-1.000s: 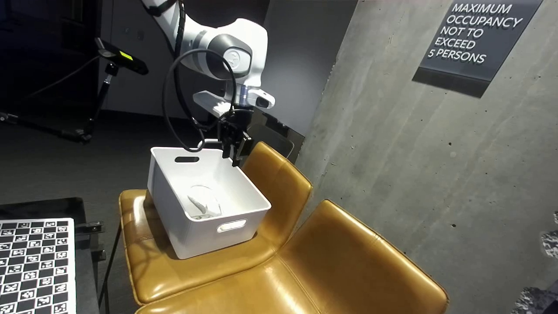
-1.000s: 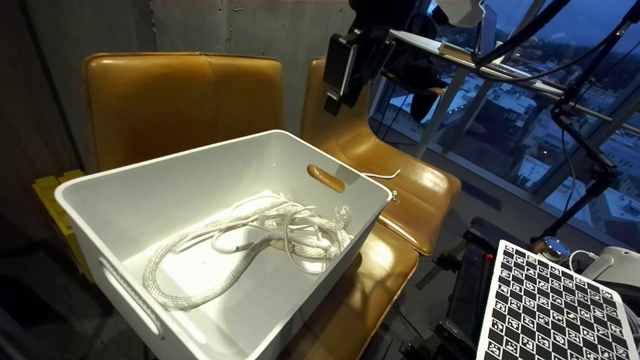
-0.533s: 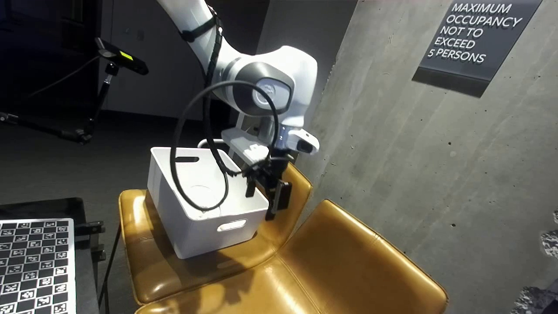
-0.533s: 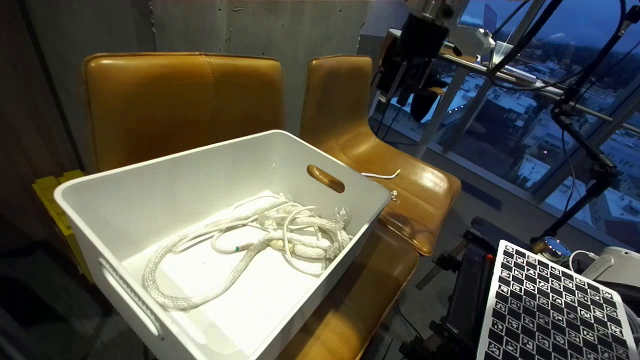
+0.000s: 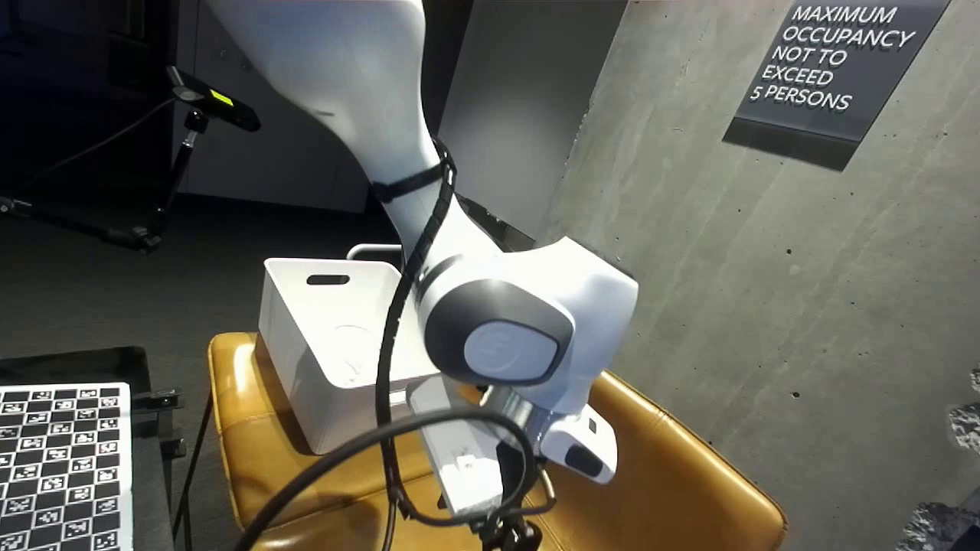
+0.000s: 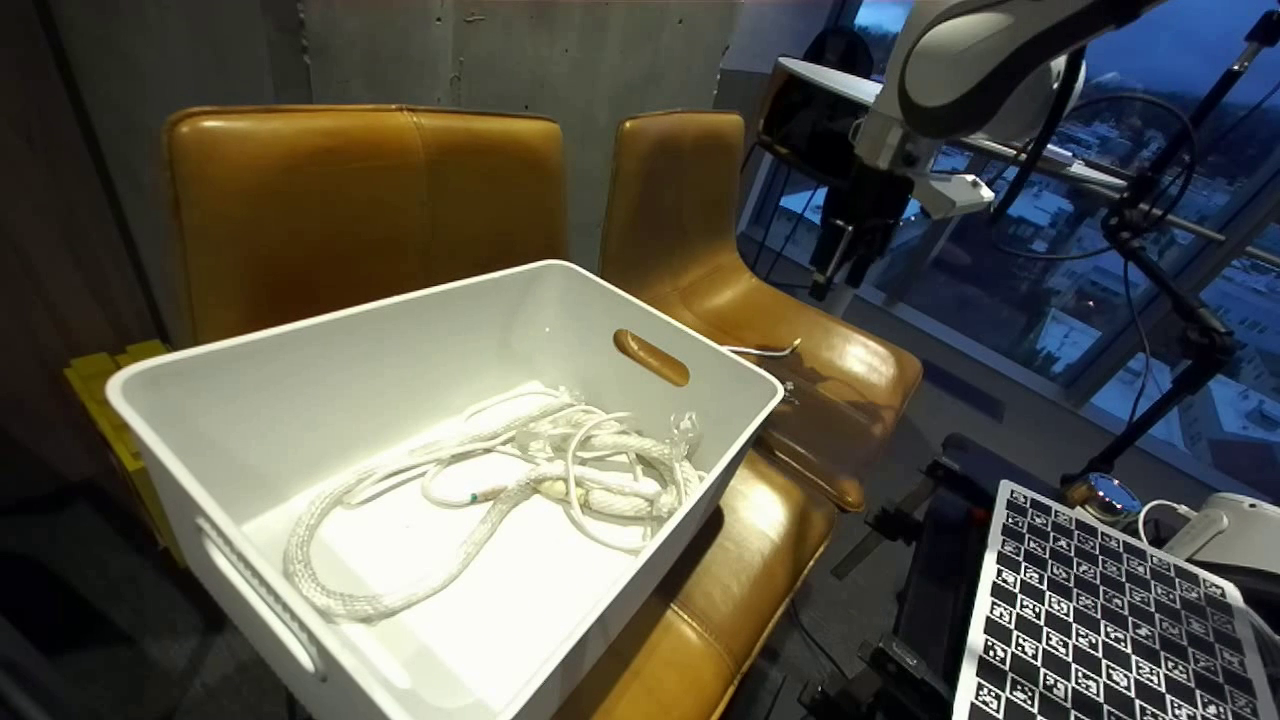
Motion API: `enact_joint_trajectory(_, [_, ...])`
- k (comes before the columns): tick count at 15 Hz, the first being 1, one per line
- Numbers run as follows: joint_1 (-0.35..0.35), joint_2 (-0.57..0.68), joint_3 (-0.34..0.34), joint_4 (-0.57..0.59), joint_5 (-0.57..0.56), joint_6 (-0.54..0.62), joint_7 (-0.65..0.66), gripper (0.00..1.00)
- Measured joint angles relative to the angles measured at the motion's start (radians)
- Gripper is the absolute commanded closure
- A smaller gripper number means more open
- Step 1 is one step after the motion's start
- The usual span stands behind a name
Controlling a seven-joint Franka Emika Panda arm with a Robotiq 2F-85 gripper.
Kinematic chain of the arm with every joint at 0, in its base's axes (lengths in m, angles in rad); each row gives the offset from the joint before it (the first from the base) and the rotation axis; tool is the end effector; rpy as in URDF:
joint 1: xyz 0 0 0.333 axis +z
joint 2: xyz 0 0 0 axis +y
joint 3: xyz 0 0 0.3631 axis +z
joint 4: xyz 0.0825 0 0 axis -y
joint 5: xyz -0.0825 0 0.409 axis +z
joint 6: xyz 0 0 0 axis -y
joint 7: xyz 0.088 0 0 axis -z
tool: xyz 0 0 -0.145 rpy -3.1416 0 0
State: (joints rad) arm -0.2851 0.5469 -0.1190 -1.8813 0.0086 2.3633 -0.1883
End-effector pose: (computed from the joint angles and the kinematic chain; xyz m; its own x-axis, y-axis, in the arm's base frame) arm 0.6157 -0.2596 0.1969 0.9759 -0.2063 -0.0707 -0.2036 -0.9781 0.0437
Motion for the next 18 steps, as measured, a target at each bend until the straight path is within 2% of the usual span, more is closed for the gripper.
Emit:
enact_joint_trajectory(4, [-0.043,0.111,-0.011,0.069,0.000,0.032,-0.002,0.00])
enact_joint_trajectory(7, [-0.048,0.169,-0.011,0.129,0.000,0.034,-0.002,0.00])
enact_joint_trajectory(18, [0.029,0.233,0.005,0.160,-0.006,0.094,0.000,0.00])
